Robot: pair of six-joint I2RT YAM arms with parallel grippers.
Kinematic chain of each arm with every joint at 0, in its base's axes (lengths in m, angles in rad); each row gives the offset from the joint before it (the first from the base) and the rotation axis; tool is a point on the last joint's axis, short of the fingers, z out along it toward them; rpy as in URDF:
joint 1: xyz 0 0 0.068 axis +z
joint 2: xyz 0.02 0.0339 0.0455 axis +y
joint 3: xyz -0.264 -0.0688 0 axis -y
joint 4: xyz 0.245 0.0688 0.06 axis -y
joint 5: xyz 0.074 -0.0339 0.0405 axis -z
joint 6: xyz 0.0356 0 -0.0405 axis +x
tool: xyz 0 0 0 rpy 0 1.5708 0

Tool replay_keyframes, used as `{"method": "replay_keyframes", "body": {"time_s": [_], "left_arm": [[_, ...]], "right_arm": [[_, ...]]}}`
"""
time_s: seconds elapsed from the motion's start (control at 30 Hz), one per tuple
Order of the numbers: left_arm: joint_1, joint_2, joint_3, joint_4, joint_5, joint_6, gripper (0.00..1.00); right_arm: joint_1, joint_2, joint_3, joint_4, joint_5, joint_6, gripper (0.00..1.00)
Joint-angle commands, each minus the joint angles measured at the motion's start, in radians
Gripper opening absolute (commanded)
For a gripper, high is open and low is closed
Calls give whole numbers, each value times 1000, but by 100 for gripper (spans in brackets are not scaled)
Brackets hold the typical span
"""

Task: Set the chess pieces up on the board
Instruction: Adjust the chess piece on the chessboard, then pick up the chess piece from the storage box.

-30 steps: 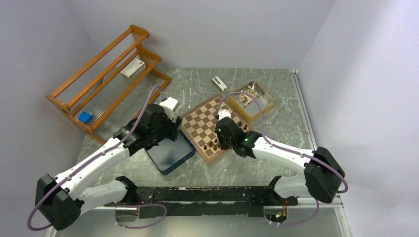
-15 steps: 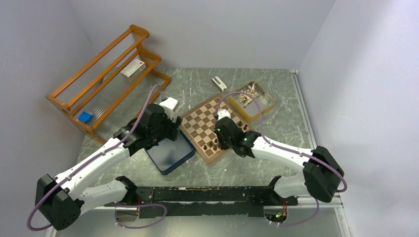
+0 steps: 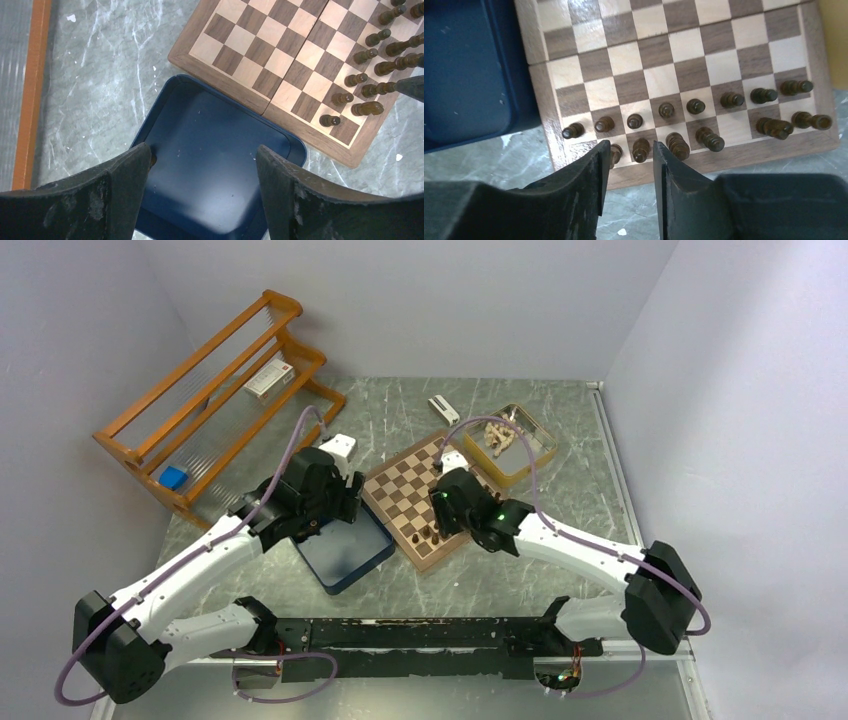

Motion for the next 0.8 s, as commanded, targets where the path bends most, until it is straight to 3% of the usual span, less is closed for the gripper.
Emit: {"method": "replay_keyframes", "body": {"time_s": [0.0, 0.13, 0.27, 0.5, 0.77], "left_arm": [[-1, 18, 97, -131, -28, -94, 80], [-1, 65, 133, -252, -45, -169, 78], [1, 146, 150, -336, -47, -212, 69], [50, 223, 96, -298, -63, -317, 68], [65, 154, -28, -193, -239, -662, 62]], "right_arm": [[5, -69, 50, -10, 34, -11, 44], [6, -143, 45, -1, 54, -18, 53], [6, -242, 32, 5, 41, -12, 58], [6, -415, -37, 54, 21, -32, 63], [3, -505, -89, 56, 68, -89, 67]]}}
